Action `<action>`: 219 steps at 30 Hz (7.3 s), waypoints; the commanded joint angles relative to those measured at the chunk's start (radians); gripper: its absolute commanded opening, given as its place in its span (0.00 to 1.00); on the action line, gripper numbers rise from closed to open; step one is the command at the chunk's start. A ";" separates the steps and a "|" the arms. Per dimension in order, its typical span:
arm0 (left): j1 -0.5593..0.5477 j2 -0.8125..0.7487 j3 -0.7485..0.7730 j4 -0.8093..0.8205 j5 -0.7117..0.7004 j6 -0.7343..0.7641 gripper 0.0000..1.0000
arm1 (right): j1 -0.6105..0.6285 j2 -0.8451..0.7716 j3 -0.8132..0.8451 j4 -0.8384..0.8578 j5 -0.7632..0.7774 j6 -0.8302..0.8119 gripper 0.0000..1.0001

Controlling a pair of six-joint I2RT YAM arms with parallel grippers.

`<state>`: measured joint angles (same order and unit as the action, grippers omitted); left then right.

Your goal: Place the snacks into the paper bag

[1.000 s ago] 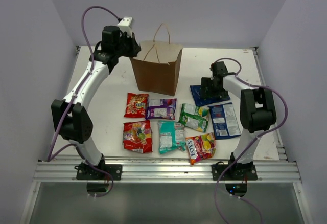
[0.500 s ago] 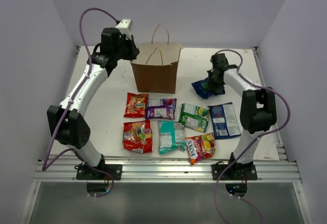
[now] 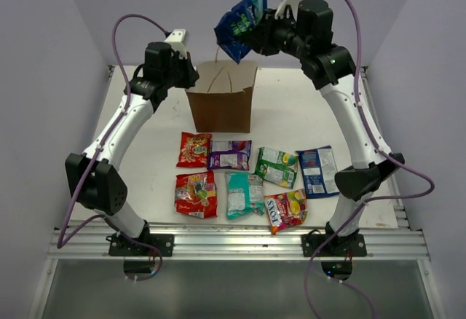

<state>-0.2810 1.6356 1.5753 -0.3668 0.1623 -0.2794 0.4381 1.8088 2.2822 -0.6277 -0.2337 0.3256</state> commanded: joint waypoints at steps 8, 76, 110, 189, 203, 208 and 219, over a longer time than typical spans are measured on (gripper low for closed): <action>-0.012 -0.051 -0.011 -0.004 0.006 -0.038 0.00 | 0.079 0.224 0.005 0.010 -0.072 0.084 0.00; -0.014 -0.059 -0.078 0.020 0.037 -0.006 0.00 | -0.269 -0.194 -1.216 0.029 0.610 0.227 0.99; -0.014 -0.029 -0.040 0.054 0.025 -0.043 0.00 | -0.012 -0.019 -0.186 0.219 0.378 0.197 0.00; -0.015 -0.141 -0.093 0.031 0.045 -0.061 0.00 | 0.102 0.153 -0.062 0.132 0.278 0.240 0.00; -0.015 -0.140 -0.107 0.062 0.043 -0.073 0.00 | 0.116 -0.037 -0.122 0.109 0.306 0.086 0.62; -0.015 -0.137 -0.120 0.062 0.039 -0.072 0.00 | 0.126 -0.308 -0.461 0.056 0.384 -0.059 0.80; -0.015 -0.128 -0.126 0.032 0.054 -0.064 0.00 | 0.195 -0.500 -1.148 -0.058 0.237 -0.033 0.76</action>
<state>-0.2905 1.5368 1.4578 -0.3313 0.2020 -0.3553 0.5961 1.2842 1.2053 -0.5911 0.0578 0.3019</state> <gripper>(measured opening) 0.005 0.763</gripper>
